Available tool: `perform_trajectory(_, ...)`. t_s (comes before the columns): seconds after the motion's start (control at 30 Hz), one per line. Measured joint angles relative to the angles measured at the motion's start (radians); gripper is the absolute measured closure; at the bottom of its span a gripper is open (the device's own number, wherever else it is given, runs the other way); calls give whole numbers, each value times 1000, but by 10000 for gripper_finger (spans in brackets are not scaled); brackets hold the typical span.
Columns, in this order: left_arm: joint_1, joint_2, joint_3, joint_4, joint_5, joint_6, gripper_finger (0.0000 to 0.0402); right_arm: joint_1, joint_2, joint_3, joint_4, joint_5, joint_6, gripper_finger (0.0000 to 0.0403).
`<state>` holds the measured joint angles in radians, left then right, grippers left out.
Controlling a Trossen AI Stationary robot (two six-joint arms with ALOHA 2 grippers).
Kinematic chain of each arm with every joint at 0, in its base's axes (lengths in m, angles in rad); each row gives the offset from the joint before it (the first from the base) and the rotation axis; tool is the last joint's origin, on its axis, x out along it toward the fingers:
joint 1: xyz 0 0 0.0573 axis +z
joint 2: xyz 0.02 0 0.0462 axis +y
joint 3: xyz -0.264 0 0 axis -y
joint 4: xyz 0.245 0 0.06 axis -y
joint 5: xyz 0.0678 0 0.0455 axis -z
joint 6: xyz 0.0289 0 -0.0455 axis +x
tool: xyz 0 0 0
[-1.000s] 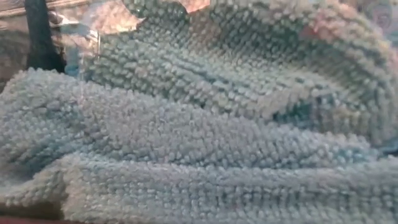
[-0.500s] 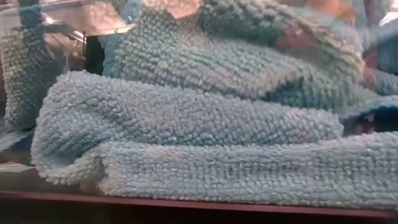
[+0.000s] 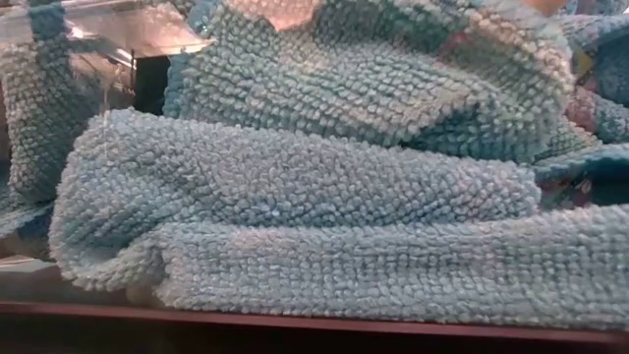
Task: Sort microfiber towel by color & place in baskets
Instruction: Put the blue towel into the bottom transparent bin
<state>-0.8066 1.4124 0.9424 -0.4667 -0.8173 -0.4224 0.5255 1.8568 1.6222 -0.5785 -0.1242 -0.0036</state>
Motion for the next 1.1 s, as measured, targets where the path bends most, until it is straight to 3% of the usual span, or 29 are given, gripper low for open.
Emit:
perform_trajectory(0.17, 17, 0, 0, 0, 0, 12, 171, 5, -43, 1, -28, 70, -7, 211)
perform_trajectory(0.47, 48, 0, 0, -14, 1, 43, 171, -6, -81, 2, -154, 305, -24, 211)
perform_trajectory(0.9, 109, 0, 0, -150, 1, 40, 171, -128, -80, 2, -216, 304, -81, 211)
perform_trajectory(1.1, 186, 0, -63, -159, 2, 44, 171, -169, -80, 2, -230, 270, -93, 211)
